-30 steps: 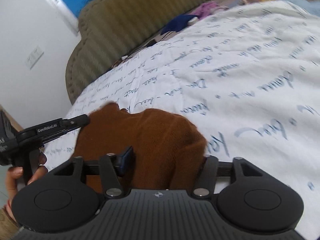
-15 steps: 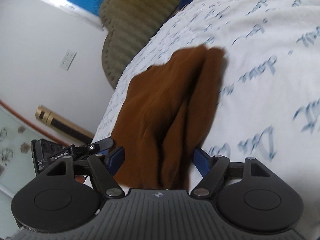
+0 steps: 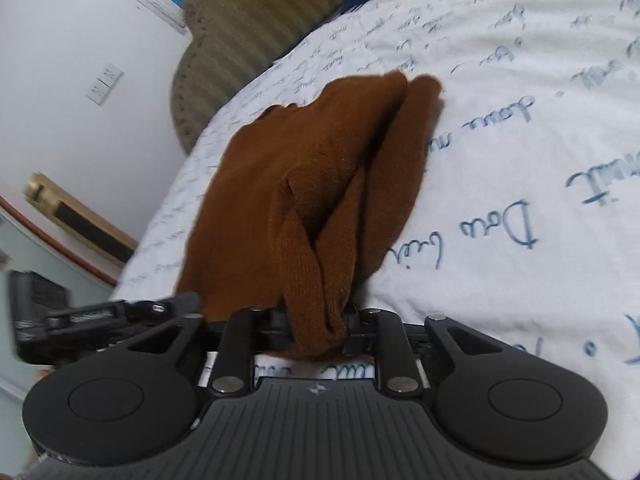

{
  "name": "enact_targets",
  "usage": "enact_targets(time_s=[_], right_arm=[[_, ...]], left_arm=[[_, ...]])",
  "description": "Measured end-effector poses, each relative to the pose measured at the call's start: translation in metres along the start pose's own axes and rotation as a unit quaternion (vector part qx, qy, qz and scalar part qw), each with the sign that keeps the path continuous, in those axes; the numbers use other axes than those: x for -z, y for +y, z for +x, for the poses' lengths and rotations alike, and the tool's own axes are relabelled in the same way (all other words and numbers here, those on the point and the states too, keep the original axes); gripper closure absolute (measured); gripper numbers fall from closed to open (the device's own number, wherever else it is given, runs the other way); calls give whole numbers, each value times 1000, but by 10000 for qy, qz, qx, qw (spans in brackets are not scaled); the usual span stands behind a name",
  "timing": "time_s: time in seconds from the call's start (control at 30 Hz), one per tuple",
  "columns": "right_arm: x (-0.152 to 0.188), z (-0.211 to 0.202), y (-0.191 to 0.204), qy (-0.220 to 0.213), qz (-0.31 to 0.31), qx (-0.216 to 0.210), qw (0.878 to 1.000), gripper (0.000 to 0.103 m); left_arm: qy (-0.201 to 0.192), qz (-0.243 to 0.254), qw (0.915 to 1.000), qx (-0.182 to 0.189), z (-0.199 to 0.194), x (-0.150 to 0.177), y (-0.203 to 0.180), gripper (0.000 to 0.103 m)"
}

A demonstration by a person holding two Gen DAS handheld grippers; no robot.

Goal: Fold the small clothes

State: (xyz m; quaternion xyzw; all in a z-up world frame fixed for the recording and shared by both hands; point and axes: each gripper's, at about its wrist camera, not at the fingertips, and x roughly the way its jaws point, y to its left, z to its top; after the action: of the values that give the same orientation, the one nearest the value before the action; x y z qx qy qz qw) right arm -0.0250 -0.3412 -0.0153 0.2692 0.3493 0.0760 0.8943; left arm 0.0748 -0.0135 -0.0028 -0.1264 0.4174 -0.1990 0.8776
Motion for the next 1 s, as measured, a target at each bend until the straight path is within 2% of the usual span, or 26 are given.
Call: enact_targets(time_s=[0.03,0.07,0.13,0.17,0.3,0.5,0.63,0.77,1.0], right_arm=[[2,-3,8,-93,-167,192,9996,57],[5,-5,17,-187,-354,390,9984,51],[12,-4,30,-346,-685,718,9945,32],[15,-3,35,-399,-829,863,9920,30],[29,5,40,-413,-1114,1171,9860,21],[41,9,48,-610,-1186,1371,9815,13],[49,6,52,-706,-1250,1605,9765,13],[58,4,54,-746,-1361,1772,9719,12],[67,-1,56,-788,-1416,1879,9687,10]], left_arm=[[-153,225,9993,-244,-6,1,-10,81],[-249,407,9979,-427,-10,3,-18,76],[-256,609,9952,-718,-13,5,-30,66],[-224,613,9947,-789,-12,5,-33,63],[-124,372,9958,-822,-11,10,-33,63],[-135,522,9922,-1128,-15,27,-39,63],[-148,541,9910,-1217,-17,31,-40,62],[-178,608,9893,-1312,-20,37,-42,54],[-146,607,9883,-1394,-23,48,-43,54]])
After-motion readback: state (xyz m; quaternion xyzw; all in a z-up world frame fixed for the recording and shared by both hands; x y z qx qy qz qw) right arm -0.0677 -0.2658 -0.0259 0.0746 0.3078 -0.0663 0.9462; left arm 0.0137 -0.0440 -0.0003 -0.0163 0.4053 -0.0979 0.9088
